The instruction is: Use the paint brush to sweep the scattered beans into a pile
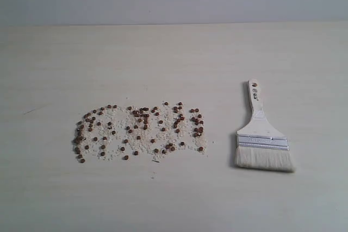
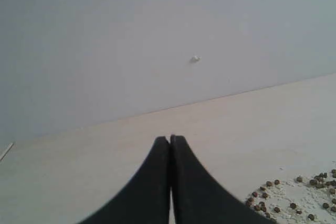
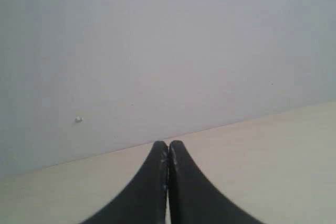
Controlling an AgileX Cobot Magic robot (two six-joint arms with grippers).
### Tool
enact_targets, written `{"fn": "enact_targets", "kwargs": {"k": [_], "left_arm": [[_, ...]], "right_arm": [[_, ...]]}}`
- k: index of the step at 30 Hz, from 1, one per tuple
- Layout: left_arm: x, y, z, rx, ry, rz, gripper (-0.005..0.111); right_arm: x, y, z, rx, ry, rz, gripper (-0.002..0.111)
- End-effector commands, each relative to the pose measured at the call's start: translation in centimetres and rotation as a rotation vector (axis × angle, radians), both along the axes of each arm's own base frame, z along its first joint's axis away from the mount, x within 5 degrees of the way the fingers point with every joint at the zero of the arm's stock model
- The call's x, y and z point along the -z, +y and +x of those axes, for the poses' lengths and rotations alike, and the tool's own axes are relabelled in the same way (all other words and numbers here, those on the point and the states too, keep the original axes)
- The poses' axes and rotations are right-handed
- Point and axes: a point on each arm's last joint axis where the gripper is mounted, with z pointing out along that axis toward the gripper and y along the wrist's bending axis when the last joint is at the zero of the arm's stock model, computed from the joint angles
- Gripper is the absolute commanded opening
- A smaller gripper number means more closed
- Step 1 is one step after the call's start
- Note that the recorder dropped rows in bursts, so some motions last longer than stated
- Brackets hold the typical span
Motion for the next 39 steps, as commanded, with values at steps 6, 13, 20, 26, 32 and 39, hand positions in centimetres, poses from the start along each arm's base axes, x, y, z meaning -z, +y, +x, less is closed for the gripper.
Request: {"fn": "enact_targets", "kwargs": {"k": [6,13,20,26,32,39], "left_arm": [[0.0,0.0,0.0,-0.003,-0.005,-0.003,0.000],[0.0,0.0,0.0,-0.003,-0.005,-0.003,0.000],[0.0,0.0,0.0,-0.003,-0.005,-0.003,0.000],[0.0,0.0,0.0,-0.003,-0.005,-0.003,0.000],[0.0,0.0,0.0,-0.003,-0.005,-0.003,0.000],[0.0,0.0,0.0,-0.003,-0.005,-0.003,0.000]], "right_arm": [[0.0,-0.2,0.0,0.018,-0.001,0.084,0.000],[-0.1,-0.6,0.0,0.056,0.001,0.208,0.000],[-0.1,-0.9,0.1,0.081,0.000,0.210,0.000],[-0.2,-0.9,0.0,0.082,-0.003,0.225,0.000],[-5.6,-0.4,0.7,0.034,-0.039,0.136,0.000],[-5.5,0.4,5.3,-0.025,0.206,-0.056,0.000]]}}
